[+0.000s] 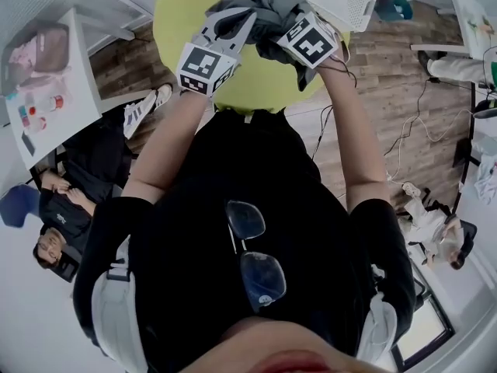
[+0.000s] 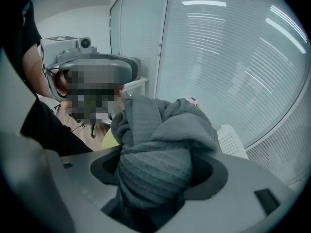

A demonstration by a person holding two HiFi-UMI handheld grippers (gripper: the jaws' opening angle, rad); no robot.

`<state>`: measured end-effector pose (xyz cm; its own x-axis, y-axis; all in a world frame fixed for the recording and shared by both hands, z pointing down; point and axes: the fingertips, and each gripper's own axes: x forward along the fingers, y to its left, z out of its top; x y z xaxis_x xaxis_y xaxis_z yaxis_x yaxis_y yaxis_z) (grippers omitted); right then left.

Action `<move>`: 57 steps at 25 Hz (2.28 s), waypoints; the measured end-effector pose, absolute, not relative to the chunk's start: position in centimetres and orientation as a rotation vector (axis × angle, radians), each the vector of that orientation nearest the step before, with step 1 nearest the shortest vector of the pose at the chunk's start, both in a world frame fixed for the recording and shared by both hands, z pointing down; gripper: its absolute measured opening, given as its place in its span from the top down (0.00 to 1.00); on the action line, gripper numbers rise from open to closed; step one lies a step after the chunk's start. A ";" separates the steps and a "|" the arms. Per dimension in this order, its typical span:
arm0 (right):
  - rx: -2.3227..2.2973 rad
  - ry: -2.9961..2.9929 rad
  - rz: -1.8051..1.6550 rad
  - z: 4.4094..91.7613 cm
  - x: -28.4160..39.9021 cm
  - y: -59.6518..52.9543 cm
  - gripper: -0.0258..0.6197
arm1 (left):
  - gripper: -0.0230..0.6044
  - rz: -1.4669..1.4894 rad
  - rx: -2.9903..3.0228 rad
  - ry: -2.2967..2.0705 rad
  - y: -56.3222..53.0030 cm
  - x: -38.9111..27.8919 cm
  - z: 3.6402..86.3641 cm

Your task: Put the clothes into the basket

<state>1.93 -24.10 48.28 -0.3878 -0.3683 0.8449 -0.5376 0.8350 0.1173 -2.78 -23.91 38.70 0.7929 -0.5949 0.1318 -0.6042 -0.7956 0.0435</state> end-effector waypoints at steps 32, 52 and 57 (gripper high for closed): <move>0.532 -2.010 -0.037 46.4 17.8 -40.6 0.41 | 0.95 0.174 2.898 -1.101 -38.6 14.0 38.3; 0.371 -2.012 0.098 58.2 20.5 -44.8 0.41 | 0.95 0.278 2.788 -1.120 -44.9 18.2 46.7; 0.348 -2.015 0.111 60.5 20.3 -44.8 0.41 | 0.95 0.303 2.763 -1.122 -45.0 18.9 48.0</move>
